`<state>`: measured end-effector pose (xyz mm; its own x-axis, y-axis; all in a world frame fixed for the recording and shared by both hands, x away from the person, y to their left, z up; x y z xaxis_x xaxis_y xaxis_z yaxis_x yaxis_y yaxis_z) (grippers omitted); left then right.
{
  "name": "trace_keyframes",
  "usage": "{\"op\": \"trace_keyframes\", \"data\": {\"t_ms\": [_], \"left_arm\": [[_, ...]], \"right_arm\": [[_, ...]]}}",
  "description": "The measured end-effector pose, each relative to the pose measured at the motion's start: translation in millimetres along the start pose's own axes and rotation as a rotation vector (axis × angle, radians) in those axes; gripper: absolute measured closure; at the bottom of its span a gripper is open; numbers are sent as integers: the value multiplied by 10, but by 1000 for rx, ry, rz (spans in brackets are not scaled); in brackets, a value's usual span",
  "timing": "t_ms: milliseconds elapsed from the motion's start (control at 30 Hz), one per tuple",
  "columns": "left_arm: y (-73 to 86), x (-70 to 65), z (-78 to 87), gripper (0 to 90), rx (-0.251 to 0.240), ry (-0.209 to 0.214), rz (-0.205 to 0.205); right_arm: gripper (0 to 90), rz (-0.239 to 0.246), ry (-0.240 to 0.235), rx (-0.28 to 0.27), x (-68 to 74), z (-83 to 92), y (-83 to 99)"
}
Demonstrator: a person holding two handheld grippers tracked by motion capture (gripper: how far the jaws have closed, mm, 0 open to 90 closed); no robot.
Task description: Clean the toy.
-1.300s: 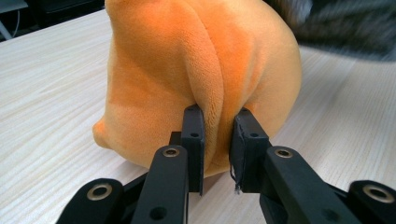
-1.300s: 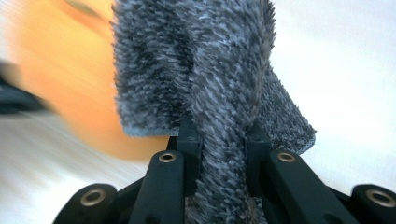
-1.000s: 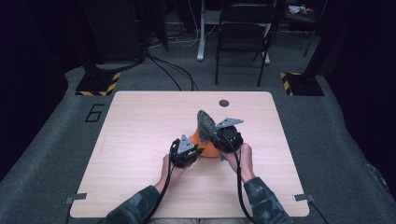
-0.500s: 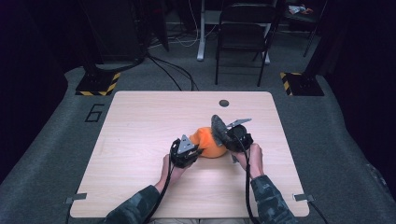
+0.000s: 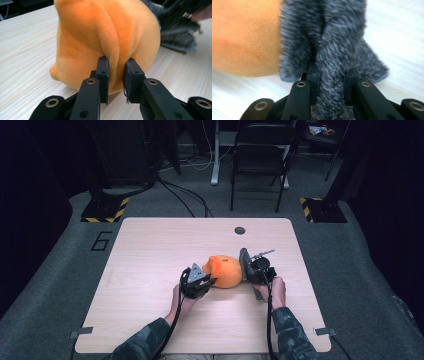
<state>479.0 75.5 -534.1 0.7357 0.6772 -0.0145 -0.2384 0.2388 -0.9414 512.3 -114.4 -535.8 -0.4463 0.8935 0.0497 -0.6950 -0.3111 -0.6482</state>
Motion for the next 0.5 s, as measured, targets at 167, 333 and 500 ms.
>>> {"op": "trace_keyframes", "data": {"t_ms": [167,333,500], "left_arm": [[5,30,12,760,8,5,7],[9,26,11,734,9,0,-4],[18,-15,11,541,25,-2,-43]], "right_arm": [[744,-8,-23,-122,59,268,-210],[744,59,-151,-157,404,368,-324],[745,69,-117,-155,463,248,-311]]}}
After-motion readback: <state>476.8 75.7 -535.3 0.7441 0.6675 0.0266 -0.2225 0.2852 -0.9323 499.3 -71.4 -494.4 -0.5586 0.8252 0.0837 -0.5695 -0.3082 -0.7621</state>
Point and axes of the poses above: each handheld gripper's, and its own axes: z roughly backward along the jaws, y roughly out of its underside, x roughly to its left, the point moved 8 cm from there along -z, roughly forward along the jaws, and after that the axes turned 7 degrees about -x, right-handed, at the moved point
